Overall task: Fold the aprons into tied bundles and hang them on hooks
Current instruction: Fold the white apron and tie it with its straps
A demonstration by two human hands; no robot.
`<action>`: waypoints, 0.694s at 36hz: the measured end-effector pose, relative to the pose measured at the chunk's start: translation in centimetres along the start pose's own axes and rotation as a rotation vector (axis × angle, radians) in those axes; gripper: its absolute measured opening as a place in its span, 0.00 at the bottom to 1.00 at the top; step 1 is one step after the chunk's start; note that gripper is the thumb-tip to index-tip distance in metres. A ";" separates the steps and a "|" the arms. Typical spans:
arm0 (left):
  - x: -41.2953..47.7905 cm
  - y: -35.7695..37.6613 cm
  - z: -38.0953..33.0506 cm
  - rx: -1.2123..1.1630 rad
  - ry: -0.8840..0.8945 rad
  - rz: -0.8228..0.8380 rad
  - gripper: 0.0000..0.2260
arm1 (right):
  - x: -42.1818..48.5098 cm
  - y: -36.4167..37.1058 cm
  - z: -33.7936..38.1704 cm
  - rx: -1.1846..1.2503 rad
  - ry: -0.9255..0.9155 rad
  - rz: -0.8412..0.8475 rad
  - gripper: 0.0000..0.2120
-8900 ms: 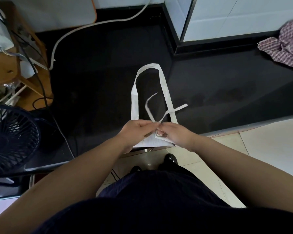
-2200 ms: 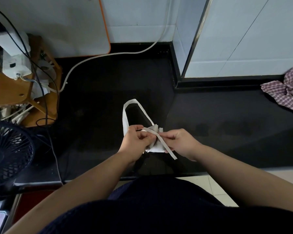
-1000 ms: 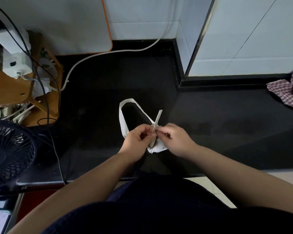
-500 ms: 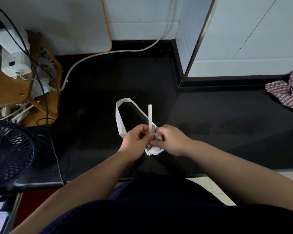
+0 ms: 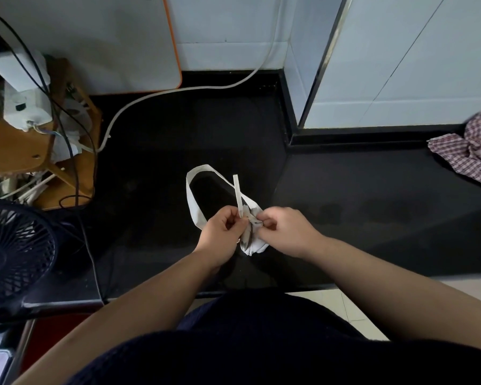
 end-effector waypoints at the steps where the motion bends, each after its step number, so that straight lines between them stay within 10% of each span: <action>1: 0.0 0.1 -0.1 0.001 0.000 0.002 0.03 | 0.0 0.1 0.1 -0.030 -0.014 -0.013 0.13; 16: 0.0 0.4 -0.4 0.087 0.001 -0.021 0.03 | -0.7 0.1 -0.9 -0.032 -0.125 -0.171 0.07; 25: 0.1 0.4 -0.7 0.063 -0.013 0.008 0.04 | 0.8 1.3 -1.7 0.791 0.246 0.034 0.14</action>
Point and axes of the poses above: each hand's wrist, its own x-axis towards the middle knuckle, its own y-axis out of the palm, z = x × y, the point moved 5 cm from there along x, towards the middle knuckle, and after that the axes turned 10 degrees about -y, right-handed, at the moved point
